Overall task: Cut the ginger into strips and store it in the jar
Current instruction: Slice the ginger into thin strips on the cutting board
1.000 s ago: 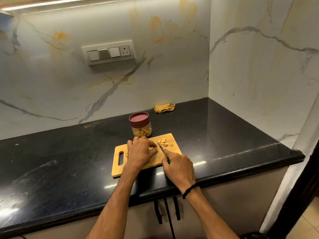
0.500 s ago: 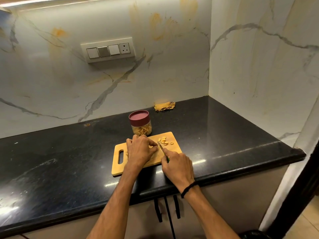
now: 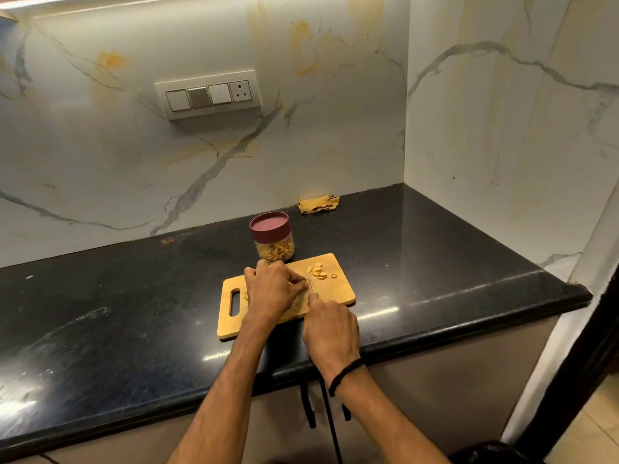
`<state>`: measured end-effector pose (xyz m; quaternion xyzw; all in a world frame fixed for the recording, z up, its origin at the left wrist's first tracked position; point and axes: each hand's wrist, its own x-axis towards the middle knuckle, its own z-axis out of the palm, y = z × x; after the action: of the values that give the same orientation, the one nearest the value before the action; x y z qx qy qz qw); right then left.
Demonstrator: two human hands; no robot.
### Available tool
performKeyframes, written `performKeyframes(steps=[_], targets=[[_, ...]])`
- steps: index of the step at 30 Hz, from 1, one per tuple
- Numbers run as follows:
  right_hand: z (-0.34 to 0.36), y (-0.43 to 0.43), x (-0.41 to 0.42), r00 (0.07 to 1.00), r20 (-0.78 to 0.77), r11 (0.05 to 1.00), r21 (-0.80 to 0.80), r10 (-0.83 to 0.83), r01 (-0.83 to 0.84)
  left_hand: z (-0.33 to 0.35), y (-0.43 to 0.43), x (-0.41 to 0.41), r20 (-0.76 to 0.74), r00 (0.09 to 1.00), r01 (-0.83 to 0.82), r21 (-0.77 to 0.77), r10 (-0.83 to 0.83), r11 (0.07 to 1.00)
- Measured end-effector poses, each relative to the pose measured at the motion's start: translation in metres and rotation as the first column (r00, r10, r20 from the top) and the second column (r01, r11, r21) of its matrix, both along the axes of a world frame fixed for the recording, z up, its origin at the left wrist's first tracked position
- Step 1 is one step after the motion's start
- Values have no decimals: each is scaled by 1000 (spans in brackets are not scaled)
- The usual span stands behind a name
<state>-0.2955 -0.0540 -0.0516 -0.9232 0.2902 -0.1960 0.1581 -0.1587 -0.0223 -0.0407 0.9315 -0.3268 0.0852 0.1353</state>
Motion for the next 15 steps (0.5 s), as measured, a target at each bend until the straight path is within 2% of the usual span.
performKeyframes(steps=[4,11,15], targets=[[-9,10,-23,999,-4,999,-4,36,-36,-1,1,0,-5,1000,0,-12,0,1000],[-7,-7,-22,991,134,993,119,-27,11,-2,1,-3,-14,1000,-10,-48,10,999],[-5,-12,-14,987,159,992,126,-9,-11,-3,2,-4,-16,1000,-16,-43,15,999]])
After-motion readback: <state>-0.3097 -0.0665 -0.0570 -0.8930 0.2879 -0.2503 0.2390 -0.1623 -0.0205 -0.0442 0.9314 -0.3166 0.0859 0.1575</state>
